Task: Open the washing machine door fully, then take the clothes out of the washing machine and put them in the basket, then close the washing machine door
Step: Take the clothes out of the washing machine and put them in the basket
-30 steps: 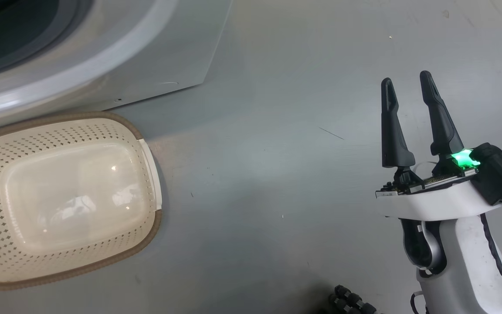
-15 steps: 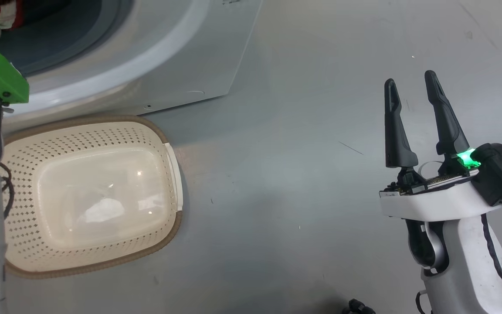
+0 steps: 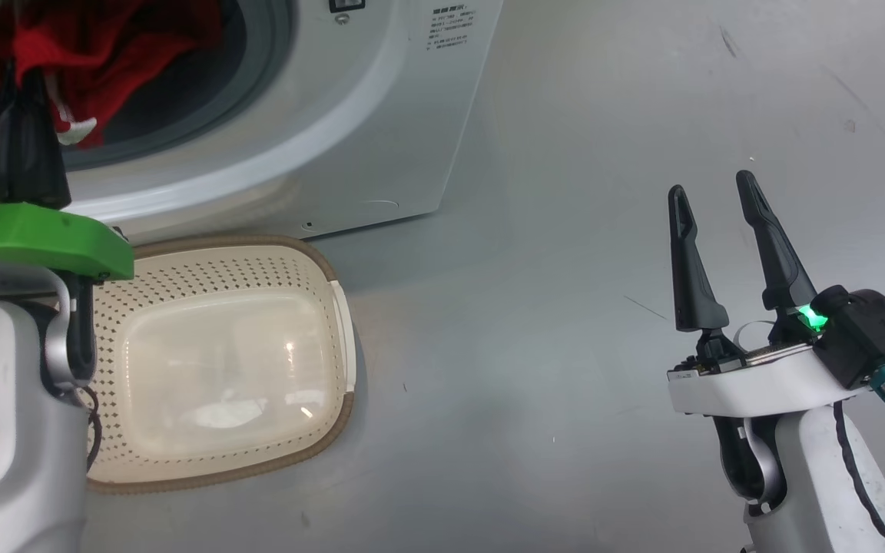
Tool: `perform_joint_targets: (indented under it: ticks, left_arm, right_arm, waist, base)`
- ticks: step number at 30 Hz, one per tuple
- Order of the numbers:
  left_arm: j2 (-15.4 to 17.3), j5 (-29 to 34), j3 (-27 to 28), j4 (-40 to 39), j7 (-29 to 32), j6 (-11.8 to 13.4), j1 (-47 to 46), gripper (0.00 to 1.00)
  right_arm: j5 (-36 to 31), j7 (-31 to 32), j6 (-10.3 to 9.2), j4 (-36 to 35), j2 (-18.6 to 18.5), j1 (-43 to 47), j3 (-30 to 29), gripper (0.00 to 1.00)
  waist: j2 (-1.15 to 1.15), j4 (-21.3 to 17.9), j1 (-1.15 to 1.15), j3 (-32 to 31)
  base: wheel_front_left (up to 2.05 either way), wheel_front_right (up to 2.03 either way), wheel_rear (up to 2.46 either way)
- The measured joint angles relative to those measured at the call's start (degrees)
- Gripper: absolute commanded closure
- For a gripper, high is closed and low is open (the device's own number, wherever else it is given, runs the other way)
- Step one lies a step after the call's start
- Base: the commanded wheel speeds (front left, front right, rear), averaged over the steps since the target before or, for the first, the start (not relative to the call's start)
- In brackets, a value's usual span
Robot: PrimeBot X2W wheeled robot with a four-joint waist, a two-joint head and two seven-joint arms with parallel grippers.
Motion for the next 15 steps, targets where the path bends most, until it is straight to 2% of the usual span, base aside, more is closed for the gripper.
perform_joint_targets:
  ticks: [15]
  left_arm:
    - [-3.93, 2.07, -1.99, -4.52, -9.59, 2.2, 9.52, 1.0]
  right_arm:
    - [-1.85, 0.0, 0.58, 1.42, 0.0, 4.95, 0.25, 0.0]
  waist:
    - [0.0, 2.87, 0.0, -7.34]
  base:
    - [0.0, 0.0, 0.0]
